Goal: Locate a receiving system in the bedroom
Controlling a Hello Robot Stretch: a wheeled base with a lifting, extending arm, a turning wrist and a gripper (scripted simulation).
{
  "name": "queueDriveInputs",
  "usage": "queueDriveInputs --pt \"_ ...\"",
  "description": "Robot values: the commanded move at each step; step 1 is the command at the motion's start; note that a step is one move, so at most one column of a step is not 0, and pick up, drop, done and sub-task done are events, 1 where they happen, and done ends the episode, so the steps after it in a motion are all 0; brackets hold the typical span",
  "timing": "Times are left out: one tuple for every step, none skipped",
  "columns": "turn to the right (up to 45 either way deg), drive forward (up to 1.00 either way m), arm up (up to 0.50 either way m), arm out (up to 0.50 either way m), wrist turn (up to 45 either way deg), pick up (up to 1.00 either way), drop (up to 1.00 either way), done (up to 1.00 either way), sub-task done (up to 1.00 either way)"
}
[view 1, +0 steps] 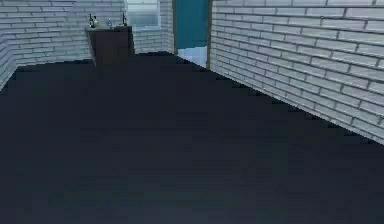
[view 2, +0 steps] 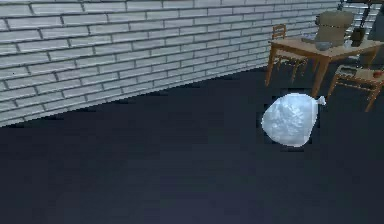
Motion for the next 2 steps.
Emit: queueDriveInputs --pt "0.0 1.00 0.00 0.00 0.0 0.00 0.00 0.00 0.00" --pt "-3.0 0.00 0.00 0.00 0.0 0.00 0.00 0.00 0.00"
